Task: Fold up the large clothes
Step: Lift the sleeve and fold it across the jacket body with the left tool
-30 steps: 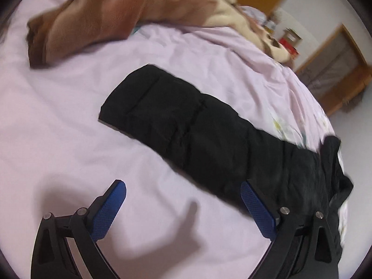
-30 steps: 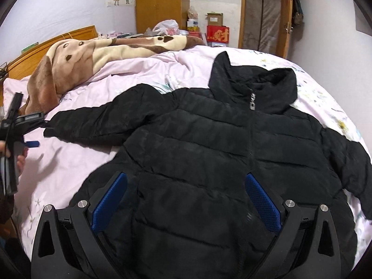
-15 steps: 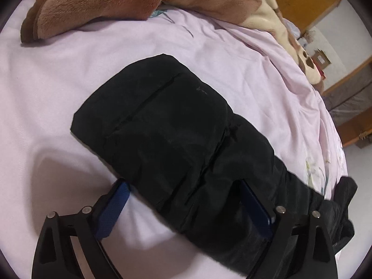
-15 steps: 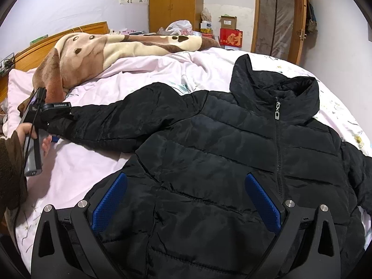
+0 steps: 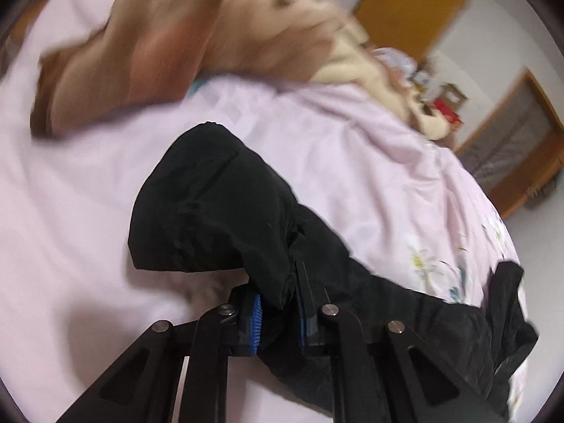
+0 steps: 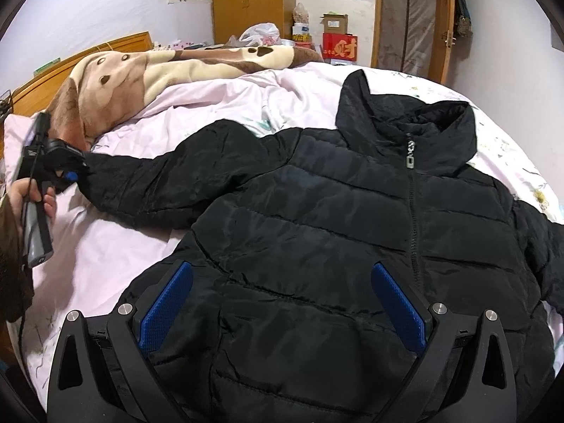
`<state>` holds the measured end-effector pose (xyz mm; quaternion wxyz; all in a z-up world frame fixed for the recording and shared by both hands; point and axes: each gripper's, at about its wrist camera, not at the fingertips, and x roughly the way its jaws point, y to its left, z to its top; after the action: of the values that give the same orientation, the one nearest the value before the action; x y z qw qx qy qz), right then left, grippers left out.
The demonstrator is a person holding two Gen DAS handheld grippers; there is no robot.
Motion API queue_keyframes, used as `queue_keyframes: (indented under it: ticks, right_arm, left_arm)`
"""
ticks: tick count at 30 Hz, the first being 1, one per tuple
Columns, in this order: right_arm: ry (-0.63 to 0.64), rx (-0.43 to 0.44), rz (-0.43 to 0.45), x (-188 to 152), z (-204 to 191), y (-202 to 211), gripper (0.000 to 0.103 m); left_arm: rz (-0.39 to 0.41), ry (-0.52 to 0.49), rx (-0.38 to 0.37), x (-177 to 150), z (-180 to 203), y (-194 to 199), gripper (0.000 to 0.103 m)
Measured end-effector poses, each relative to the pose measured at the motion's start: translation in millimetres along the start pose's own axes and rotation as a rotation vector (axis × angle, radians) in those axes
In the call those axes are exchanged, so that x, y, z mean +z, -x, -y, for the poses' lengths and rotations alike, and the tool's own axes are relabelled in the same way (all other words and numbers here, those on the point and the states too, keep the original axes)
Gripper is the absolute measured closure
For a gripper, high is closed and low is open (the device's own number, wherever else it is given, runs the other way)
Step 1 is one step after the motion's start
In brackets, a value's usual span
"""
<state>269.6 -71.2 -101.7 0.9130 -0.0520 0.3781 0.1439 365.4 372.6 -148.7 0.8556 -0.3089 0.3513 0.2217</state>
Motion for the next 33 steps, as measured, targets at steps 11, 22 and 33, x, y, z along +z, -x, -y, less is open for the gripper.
queue_keyframes:
  ticks: [11,22,33]
  right_arm:
    - [-0.031,0.001,0.057,5.7,19.3,28.6,0.002]
    - [-0.137,-0.041,0.102,8.0,72.0,49.3,0.002]
    - [-0.254,-0.140,0.119,-9.9,144.8,65.3,0.002]
  left_arm:
    - [0.163,-0.323,-0.173,-21.8,112.2,77.8,0.088]
    - [0.160,-0.561,-0.334,-91.2,224.1,109.9,0.088]
    - [0.065,-0.647,-0.471,-175.9,309.0,115.6,0.088]
